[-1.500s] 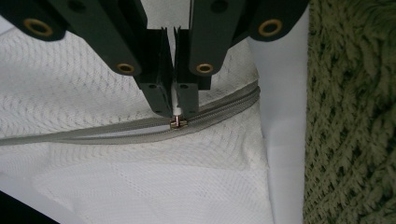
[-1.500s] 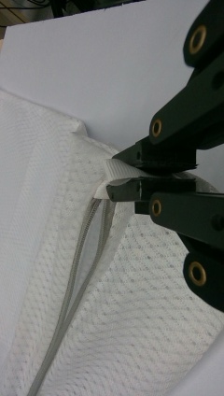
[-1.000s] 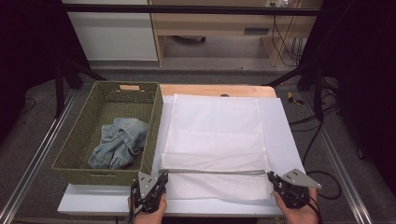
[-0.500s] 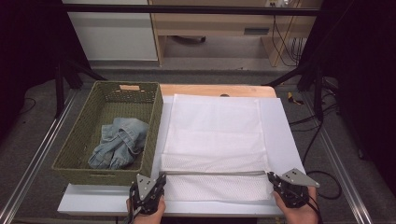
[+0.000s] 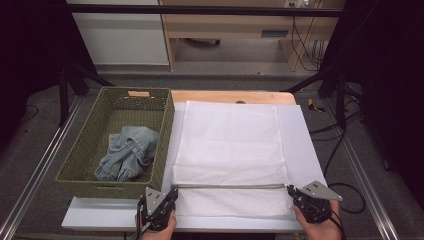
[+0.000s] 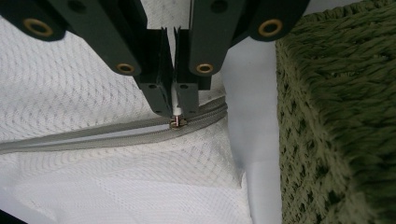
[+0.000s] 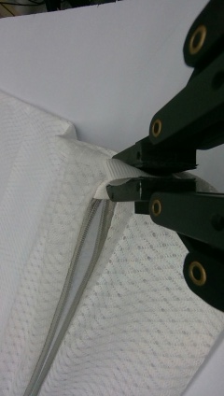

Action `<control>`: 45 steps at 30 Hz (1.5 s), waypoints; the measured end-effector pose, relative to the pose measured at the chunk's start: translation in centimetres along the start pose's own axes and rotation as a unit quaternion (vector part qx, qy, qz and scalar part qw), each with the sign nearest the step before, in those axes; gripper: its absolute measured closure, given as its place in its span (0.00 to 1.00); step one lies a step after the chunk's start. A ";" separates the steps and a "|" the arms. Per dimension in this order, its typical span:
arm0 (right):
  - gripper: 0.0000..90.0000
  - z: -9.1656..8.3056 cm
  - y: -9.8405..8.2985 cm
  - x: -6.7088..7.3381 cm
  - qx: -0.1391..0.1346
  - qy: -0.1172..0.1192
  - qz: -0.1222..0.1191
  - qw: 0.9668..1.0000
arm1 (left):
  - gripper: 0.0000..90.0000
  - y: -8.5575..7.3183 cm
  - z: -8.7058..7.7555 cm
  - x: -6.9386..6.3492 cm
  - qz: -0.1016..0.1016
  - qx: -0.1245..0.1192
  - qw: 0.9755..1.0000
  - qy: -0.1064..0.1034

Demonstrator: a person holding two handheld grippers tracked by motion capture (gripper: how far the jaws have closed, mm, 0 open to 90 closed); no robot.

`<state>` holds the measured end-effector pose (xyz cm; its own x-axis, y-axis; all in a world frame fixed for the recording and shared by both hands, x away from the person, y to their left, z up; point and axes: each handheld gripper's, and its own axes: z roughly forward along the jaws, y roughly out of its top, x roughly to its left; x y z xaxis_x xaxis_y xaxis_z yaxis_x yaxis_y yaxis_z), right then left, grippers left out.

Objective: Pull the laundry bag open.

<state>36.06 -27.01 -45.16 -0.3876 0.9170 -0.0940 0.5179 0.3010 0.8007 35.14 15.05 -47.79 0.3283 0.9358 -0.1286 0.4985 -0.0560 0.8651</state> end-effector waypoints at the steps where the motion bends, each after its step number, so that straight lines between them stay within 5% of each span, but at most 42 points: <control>1: 0.96 0.0 0.0 0.0 0.001 0.000 0.002 1.000 | 0.96 0.0 0.0 0.0 -0.001 0.000 1.000 -0.001; 34: 0.96 -0.3 -0.5 -0.8 0.017 -0.012 0.015 1.000 | 0.95 -0.6 -0.9 1.7 -0.023 -0.006 1.000 -0.004; 45: 0.96 -0.1 -0.7 -0.8 0.031 -0.010 0.015 0.999 | 0.96 -0.9 -0.2 0.5 0.004 0.004 1.000 0.021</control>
<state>35.95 -27.99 -45.59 -0.3565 0.9307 -0.0818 0.5752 0.2876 0.7658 34.68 15.59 -48.51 0.2975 0.9494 -0.1010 0.5023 -0.0657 0.8622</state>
